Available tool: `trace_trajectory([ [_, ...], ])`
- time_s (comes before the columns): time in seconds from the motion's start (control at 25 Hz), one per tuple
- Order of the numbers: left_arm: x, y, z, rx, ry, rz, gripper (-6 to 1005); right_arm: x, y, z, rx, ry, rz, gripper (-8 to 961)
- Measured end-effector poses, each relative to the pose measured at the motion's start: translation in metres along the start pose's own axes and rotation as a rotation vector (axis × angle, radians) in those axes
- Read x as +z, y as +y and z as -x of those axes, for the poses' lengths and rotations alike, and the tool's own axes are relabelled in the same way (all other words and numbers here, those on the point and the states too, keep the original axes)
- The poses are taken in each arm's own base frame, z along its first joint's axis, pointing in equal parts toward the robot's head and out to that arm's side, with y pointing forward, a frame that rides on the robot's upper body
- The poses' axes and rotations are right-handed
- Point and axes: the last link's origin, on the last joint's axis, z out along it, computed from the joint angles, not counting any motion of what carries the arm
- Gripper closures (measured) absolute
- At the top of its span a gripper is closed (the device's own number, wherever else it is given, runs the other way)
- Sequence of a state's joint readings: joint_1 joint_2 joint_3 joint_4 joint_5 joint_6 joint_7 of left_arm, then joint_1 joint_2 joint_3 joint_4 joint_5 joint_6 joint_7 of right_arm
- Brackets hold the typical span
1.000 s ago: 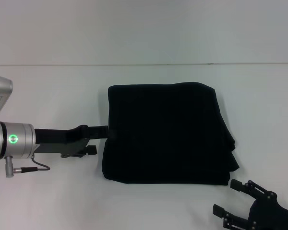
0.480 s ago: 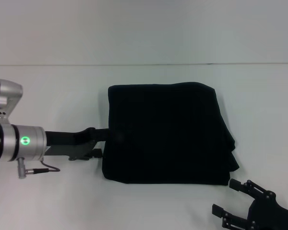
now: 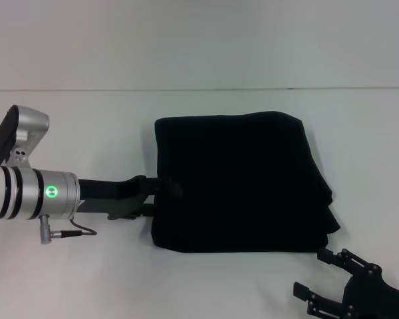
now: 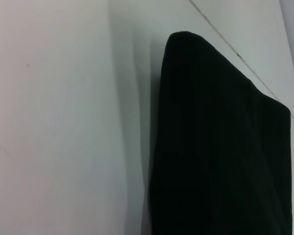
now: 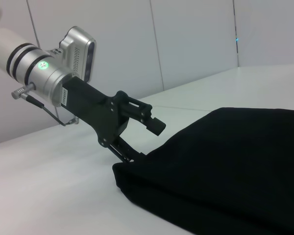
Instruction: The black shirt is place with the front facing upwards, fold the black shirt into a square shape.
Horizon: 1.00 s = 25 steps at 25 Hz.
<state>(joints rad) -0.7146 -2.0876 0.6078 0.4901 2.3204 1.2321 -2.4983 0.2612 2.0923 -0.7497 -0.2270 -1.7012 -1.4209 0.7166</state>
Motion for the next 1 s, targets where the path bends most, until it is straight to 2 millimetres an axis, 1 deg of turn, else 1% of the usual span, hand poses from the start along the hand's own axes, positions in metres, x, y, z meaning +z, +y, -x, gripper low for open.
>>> trace_trajectory([
  [0.12,-0.002,-0.003,-0.002,0.019,0.011,-0.015,77,0.0,0.0,0.0,0.002,-0.002,0.0,57],
  [0.32,-0.003,-0.006,-0.002,0.028,0.017,-0.036,267,0.0,0.0,0.001,0.003,-0.006,0.0,56],
  [0.56,0.001,-0.006,-0.001,0.045,0.003,-0.05,499,0.0,0.0,0.001,0.004,-0.007,-0.001,56],
  [0.88,0.006,-0.004,0.0,0.057,-0.004,-0.059,714,0.0,0.0,0.001,0.004,-0.009,-0.002,57],
  [1.0,0.008,-0.003,0.001,0.068,-0.012,-0.066,826,-0.001,-0.001,0.001,0.005,-0.01,-0.004,56],
])
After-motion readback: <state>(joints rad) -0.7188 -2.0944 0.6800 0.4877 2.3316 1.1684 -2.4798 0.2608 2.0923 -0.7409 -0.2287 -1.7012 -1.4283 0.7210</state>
